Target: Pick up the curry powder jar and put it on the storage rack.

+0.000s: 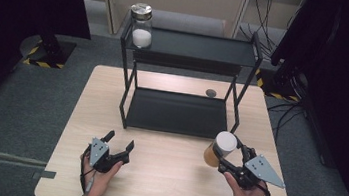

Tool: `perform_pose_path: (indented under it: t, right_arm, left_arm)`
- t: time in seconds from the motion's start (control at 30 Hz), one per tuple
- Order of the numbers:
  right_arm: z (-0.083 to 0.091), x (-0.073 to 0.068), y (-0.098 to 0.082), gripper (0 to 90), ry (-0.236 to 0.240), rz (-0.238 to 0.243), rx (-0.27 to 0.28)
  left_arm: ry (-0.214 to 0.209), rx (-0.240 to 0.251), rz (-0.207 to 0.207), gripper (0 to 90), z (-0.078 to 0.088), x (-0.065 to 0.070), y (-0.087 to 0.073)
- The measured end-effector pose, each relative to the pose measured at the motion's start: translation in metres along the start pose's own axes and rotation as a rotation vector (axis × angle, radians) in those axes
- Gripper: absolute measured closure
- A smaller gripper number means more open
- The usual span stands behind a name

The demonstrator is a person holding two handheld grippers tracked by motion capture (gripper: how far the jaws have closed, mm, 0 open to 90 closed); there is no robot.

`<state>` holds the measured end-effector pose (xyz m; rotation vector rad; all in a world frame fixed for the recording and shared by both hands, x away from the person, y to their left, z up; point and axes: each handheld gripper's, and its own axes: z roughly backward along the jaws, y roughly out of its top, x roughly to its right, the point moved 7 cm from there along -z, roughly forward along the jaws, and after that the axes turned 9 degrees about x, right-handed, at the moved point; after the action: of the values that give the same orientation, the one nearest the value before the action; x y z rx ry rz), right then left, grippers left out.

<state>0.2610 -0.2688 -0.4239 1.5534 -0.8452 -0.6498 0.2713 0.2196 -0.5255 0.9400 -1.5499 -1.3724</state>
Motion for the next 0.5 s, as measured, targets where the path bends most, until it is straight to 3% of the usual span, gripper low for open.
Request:
perform_pose_path:
  t: [0.5]
  right_arm:
    - [-0.010, 0.011, 0.023, 33.9, -0.052, 0.009, 0.054]
  left_arm:
    - [0.002, 0.001, 0.000, 15.8, 0.000, 0.000, 0.000]
